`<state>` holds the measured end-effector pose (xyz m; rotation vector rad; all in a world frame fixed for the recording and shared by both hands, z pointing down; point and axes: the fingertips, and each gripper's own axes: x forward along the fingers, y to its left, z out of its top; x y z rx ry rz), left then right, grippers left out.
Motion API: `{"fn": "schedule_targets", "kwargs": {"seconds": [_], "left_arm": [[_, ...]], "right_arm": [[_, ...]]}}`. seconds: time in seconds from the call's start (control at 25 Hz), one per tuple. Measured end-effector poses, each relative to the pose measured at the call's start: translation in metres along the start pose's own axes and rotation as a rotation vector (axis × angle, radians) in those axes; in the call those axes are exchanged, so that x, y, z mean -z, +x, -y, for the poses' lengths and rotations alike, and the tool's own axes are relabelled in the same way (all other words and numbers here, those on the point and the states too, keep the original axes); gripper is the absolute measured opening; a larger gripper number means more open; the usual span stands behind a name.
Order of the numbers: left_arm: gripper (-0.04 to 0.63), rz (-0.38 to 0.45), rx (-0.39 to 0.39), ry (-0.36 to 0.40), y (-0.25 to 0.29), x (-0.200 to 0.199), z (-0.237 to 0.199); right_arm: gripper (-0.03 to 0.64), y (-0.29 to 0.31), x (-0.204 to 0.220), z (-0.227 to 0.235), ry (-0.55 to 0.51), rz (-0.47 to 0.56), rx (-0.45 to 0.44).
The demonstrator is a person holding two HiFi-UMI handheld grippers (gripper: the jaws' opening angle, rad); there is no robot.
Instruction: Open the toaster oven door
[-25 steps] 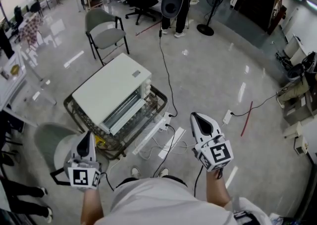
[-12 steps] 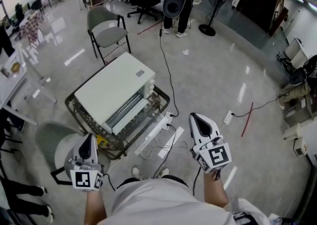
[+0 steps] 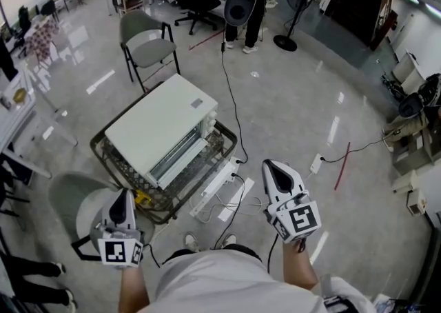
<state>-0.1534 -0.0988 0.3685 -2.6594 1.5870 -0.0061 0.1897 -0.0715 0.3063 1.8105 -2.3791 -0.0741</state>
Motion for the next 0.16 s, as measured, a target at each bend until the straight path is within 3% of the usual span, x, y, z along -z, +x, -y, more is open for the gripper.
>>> {"fn": "schedule_targets", "kwargs": {"seconds": [0.16], "left_arm": [[0.017, 0.003, 0.006, -0.002, -0.0006, 0.0005, -0.0059]], "right_arm": [[0.021, 0.0018, -0.0007, -0.0054, 0.009, 0.000, 0.002]]}}
